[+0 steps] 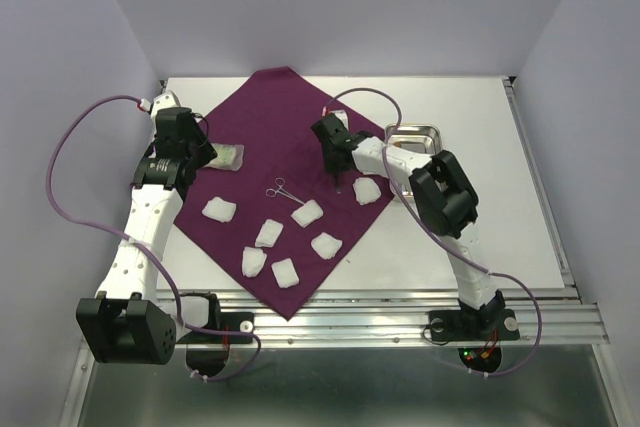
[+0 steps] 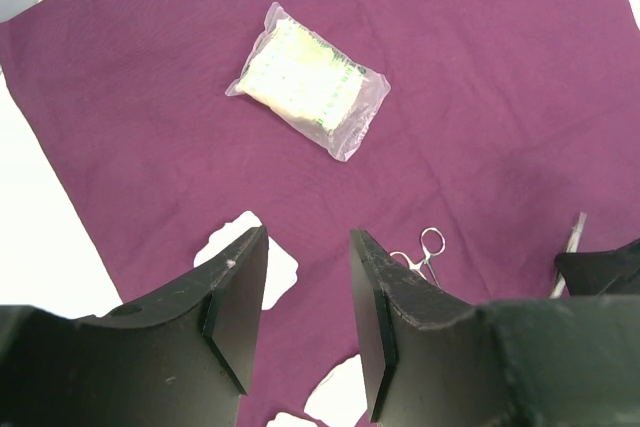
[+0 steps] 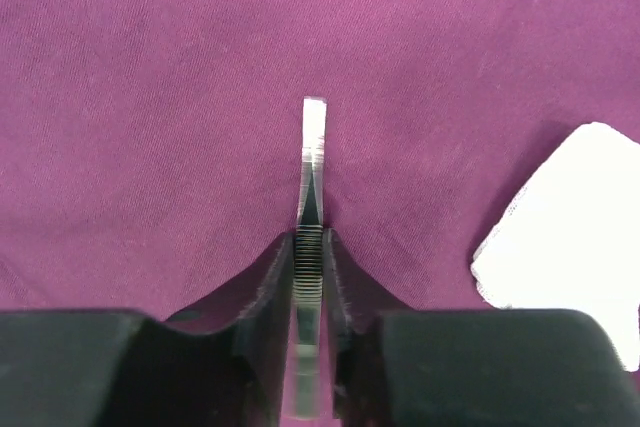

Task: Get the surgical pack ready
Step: Pick up the medical item from the surgical kit, then place the medical item in the container.

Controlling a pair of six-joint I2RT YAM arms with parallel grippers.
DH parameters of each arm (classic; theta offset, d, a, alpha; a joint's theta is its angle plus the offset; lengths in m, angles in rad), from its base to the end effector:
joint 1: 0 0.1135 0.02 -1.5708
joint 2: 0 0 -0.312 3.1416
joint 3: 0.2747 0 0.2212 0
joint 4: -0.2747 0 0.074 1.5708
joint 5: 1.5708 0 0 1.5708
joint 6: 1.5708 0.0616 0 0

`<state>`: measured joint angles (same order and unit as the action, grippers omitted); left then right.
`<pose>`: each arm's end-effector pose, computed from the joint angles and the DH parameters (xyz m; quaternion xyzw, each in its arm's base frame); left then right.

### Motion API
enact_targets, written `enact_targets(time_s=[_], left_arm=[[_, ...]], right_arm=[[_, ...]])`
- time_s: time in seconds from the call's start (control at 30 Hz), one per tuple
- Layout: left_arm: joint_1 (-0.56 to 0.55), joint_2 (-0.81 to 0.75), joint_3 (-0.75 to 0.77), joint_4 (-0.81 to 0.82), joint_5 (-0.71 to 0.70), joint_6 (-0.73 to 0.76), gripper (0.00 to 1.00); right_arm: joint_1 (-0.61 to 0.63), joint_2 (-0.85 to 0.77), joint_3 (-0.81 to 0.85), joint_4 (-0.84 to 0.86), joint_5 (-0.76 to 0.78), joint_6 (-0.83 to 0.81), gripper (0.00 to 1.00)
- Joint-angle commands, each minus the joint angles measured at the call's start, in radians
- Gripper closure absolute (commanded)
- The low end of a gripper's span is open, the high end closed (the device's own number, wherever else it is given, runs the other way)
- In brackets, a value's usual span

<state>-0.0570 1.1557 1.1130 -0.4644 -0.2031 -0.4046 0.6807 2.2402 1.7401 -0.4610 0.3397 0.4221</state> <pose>0.2272 -0.0005 0.3846 -0.1989 0.8356 -0.0304 0.5111 0.4052 0.3018 0.2004 -0.0709 0.9389 0.0176 0.3365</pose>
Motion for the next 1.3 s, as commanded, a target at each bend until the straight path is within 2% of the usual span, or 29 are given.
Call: enact_targets(time_s=[0.0,0.17,0.3,0.43,0.67,0.93,1.0,1.27], left_arm=[[0.003,-0.027,0.004,0.017,-0.013,0.003,0.51],[0.003,-0.031,0.005,0.012,-0.019,0.007,0.51],[0.003,-0.034,-0.001,0.013,-0.019,0.004,0.51],[0.003,-0.036,-0.004,0.012,-0.019,0.004,0.51],[0.005,-0.040,-0.005,0.017,-0.016,0.004,0.51],[0.005,-0.054,-0.015,0.020,-0.015,0.003,0.51],[0.005,-0.053,-0.019,0.023,-0.012,0.003,0.51],[0.005,-0.056,-0.019,0.020,-0.009,0.000,0.51]], right_arm=[[0.006,0.007,0.035,-0.010,0.048,0.006,0.83],[0.006,-0.068,0.026,-0.011,0.074,-0.005,0.96],[0.006,-0.143,0.019,-0.011,0.102,-0.028,0.98],[0.006,-0.221,0.004,-0.011,0.151,-0.051,0.98],[-0.082,-0.364,-0.077,-0.005,0.177,-0.077,0.98],[-0.300,-0.517,-0.310,0.068,0.187,-0.216,0.97],[-0.325,-0.533,-0.381,0.113,0.180,-0.253,0.97],[-0.366,-0.490,-0.488,0.191,0.237,-0.335,0.97]])
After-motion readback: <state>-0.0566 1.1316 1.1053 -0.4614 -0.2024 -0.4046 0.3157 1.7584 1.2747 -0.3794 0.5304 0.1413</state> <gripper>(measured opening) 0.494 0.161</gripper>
